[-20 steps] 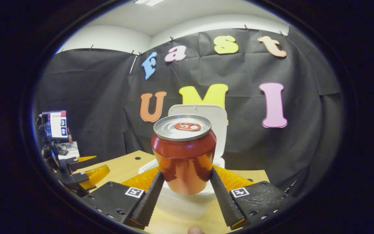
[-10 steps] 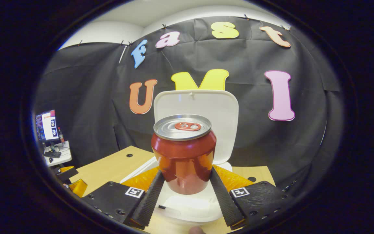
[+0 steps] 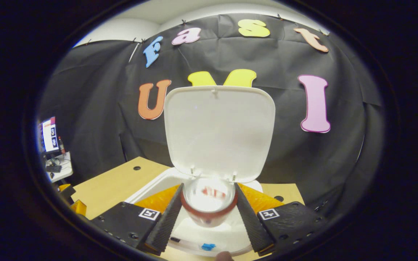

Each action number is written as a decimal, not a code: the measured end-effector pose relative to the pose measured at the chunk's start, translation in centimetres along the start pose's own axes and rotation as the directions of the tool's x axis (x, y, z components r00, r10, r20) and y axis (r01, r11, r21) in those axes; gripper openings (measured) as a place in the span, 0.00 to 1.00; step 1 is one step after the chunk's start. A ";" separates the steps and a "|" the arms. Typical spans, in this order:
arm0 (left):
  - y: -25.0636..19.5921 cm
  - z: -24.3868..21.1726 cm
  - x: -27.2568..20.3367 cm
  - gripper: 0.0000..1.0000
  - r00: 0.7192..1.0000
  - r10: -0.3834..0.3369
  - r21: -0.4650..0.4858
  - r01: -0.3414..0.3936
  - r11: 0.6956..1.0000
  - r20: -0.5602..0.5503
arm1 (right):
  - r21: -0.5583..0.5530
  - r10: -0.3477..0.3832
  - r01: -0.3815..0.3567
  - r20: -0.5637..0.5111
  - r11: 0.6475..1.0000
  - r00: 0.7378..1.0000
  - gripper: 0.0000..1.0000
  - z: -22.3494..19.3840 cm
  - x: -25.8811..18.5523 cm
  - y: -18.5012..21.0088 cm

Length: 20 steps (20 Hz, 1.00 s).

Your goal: Press the lid of the desktop garbage bin to open it, pick up the crumpled paper on the desktop and throw it into the bin, then pick up the pop can on the desktop and drop it into the bin, and finally close the garbage bin lid.

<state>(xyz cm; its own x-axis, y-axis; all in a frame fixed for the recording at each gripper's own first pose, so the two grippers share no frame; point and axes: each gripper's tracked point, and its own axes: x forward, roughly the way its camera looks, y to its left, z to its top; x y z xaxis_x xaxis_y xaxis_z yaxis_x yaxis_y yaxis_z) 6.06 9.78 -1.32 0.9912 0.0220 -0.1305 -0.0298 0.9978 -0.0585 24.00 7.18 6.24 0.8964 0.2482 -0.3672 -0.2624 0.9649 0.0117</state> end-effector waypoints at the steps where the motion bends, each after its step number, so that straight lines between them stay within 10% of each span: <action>1: 0.0 0.0 -0.1 0.99 1.000 0.000 0.003 0.000 1.000 -0.001 | 0.000 -0.004 0.004 0.005 1.000 1.000 0.83 0.2 -0.1 0.0; 20: -0.3 0.5 -1.7 0.99 0.999 -0.018 0.038 0.016 0.999 0.036 | 0.030 -0.063 0.057 0.279 0.998 0.958 0.84 14.0 -4.0 -0.7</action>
<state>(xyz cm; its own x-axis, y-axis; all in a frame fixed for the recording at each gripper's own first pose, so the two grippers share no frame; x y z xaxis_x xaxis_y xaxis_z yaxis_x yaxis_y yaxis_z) 4.42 9.45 -0.55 0.9956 0.0064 -0.0935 -0.0086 0.9997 -0.0233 25.54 6.75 20.70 0.9752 0.2009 -0.0933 -0.2001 0.9796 0.0183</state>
